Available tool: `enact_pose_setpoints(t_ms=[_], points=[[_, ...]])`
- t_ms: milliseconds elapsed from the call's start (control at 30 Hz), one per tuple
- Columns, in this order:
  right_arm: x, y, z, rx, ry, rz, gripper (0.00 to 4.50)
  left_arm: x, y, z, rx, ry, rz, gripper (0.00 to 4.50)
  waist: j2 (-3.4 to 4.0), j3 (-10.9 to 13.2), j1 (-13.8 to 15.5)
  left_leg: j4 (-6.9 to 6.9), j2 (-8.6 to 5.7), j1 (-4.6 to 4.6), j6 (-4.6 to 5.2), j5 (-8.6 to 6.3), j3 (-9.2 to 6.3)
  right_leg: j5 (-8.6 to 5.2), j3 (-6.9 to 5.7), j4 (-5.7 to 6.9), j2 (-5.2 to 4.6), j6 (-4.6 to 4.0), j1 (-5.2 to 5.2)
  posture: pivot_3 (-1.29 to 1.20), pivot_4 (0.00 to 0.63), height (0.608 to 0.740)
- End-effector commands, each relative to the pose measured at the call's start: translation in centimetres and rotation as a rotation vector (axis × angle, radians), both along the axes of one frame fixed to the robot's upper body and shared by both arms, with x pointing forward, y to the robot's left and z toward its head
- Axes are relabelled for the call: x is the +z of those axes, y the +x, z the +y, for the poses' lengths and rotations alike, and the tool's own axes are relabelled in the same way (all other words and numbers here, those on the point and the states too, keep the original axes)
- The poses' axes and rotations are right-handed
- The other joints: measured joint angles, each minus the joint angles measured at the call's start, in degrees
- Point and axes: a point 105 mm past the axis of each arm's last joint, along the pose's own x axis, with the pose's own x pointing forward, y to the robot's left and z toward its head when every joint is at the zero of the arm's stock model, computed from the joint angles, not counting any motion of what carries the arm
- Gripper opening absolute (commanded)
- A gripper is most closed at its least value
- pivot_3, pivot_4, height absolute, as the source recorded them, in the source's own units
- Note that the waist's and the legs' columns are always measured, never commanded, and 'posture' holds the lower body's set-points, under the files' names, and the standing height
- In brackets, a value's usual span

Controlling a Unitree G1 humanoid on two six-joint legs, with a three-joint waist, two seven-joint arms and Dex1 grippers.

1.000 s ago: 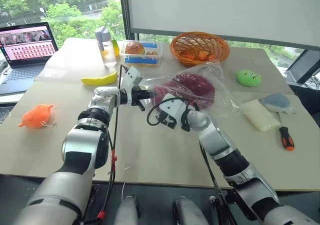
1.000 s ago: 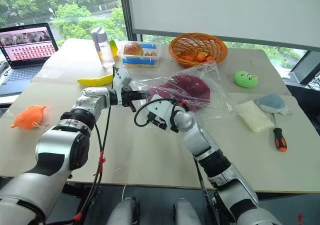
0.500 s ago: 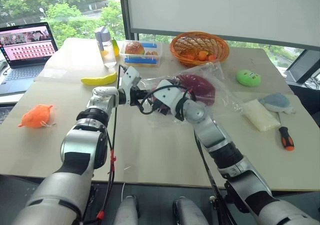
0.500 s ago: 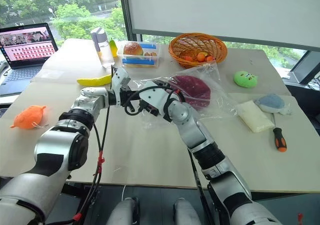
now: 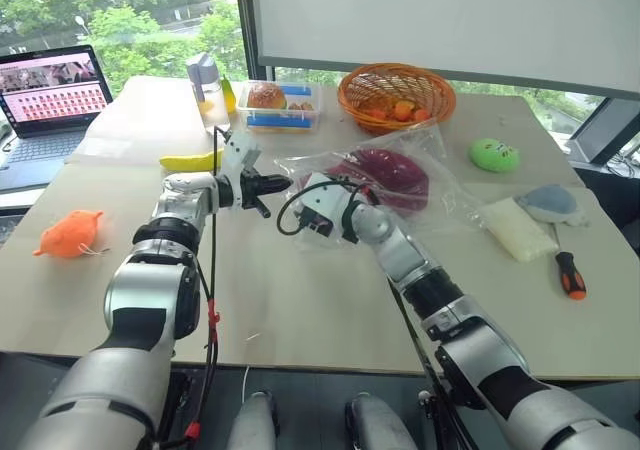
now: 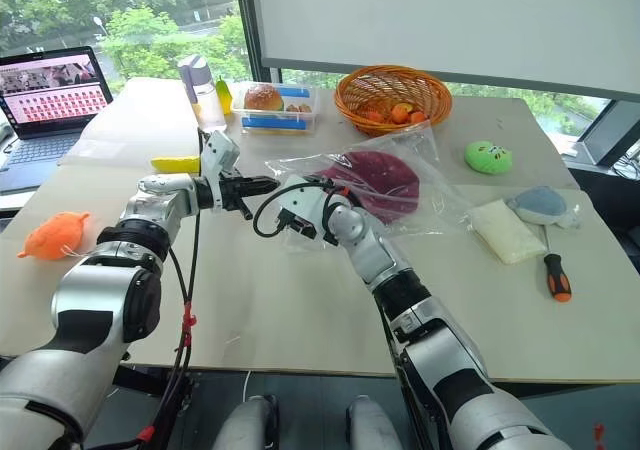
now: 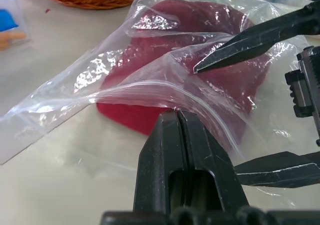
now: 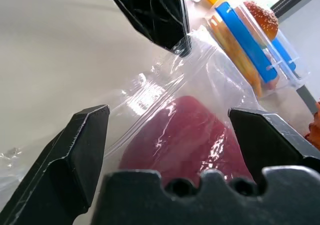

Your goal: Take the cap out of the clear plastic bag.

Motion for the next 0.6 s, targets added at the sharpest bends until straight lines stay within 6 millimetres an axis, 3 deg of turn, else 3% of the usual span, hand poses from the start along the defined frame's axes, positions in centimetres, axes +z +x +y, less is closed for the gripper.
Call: enact_pose_setpoints(t_ms=[33,67,233,533,600], points=[[2.09,0.72,0.06,-0.007,0.046,-0.062,4.50,1.73,0.17,0.37,0.006,-0.024,-0.058,0.04,0.00,0.00,-0.06,0.00,0.00,0.00,0.00,0.00,0.00,0.00,0.00,0.00,0.00,0.00,0.00,0.00,0.150,0.737],[2.12,0.81,0.04,-0.009,0.051,-0.062,4.50,1.72,0.17,0.37,0.007,-0.024,-0.058,0.04,0.00,0.00,-0.10,0.00,0.00,0.00,0.00,0.00,0.00,0.00,0.00,0.00,0.00,0.00,0.00,0.00,0.150,0.737],[2.46,1.17,-0.06,-0.030,0.090,-0.069,3.29,1.74,0.22,0.75,0.024,-0.032,-0.060,0.00,0.00,0.00,-0.35,0.00,0.00,0.00,0.00,0.00,0.00,0.00,0.00,0.00,0.00,0.00,0.01,0.00,0.150,0.737],[2.68,1.28,-0.04,-0.036,0.109,-0.073,0.12,1.67,0.28,1.11,0.042,-0.038,-0.062,0.00,0.00,0.00,-0.52,0.00,0.00,0.01,0.00,0.00,-0.01,0.00,0.00,0.02,0.00,0.00,0.00,0.00,0.150,0.737],[2.75,1.27,0.05,-0.033,0.114,-0.073,0.05,1.63,0.27,1.13,0.044,-0.039,-0.062,0.00,0.00,0.00,-0.52,0.00,0.00,0.01,0.00,0.00,-0.01,0.00,0.00,0.02,0.00,0.00,0.00,0.00,0.150,0.737]])
